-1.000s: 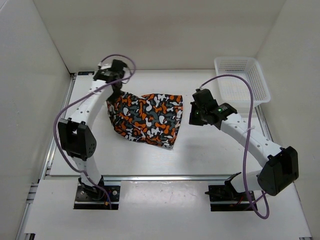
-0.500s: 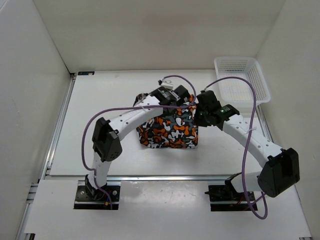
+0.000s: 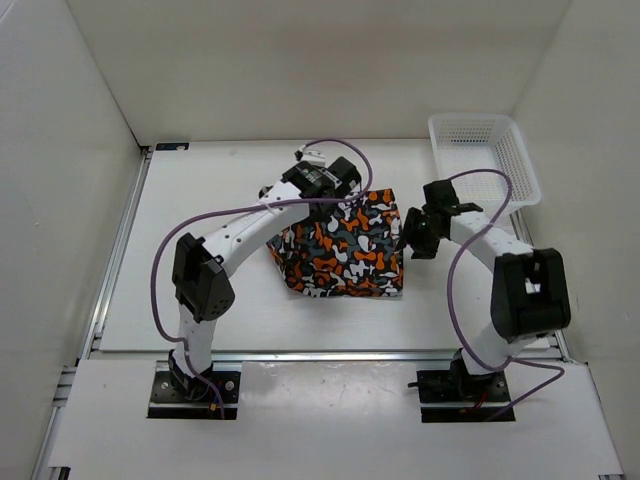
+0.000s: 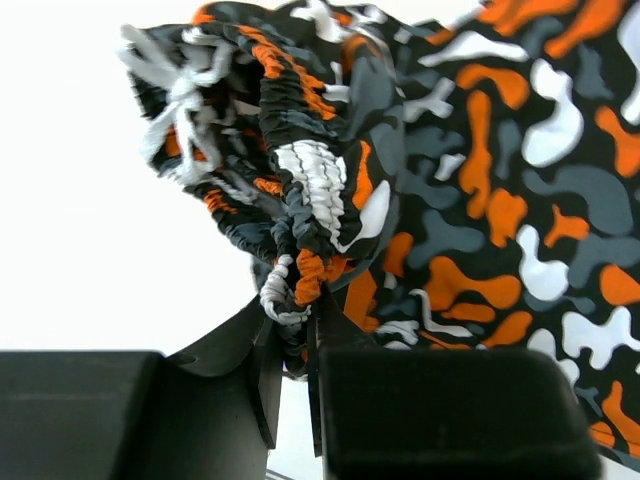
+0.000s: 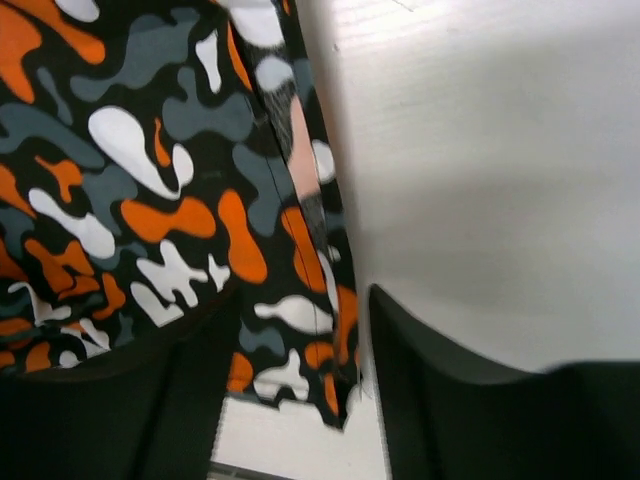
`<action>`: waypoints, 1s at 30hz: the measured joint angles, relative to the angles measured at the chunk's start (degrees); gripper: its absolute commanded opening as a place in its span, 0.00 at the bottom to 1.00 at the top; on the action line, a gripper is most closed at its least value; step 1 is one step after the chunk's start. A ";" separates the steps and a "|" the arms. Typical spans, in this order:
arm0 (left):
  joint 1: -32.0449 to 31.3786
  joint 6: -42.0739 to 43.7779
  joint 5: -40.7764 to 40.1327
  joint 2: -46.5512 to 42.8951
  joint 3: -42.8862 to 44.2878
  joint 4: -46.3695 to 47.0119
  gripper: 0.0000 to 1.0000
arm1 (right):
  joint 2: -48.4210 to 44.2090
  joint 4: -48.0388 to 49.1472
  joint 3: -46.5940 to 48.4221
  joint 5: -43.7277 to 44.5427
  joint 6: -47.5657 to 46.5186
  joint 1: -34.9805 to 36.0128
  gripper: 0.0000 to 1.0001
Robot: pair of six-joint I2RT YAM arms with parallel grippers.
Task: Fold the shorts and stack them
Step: Fold the shorts
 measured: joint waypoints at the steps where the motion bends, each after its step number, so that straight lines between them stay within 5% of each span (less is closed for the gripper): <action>1: 0.55 0.48 0.02 -0.66 0.00 -0.11 0.10 | 1.99 0.50 0.66 -0.66 -0.26 -0.17 0.64; 8: 1.44 3.58 1.86 -2.47 0.37 -0.26 0.10 | 13.79 3.39 6.49 -3.37 -1.95 0.13 0.51; 14: 1.40 5.29 3.58 -2.47 0.39 -0.28 0.10 | 16.61 4.83 8.70 -3.37 -2.19 -0.11 0.24; 17: 1.46 6.36 4.28 -2.49 0.63 -0.20 0.10 | 16.81 5.18 8.70 -2.95 -2.38 -0.11 0.02; 30: -4.22 13.75 13.29 -1.68 12.68 6.71 0.10 | 17.14 6.54 8.48 -2.97 -1.92 0.07 0.00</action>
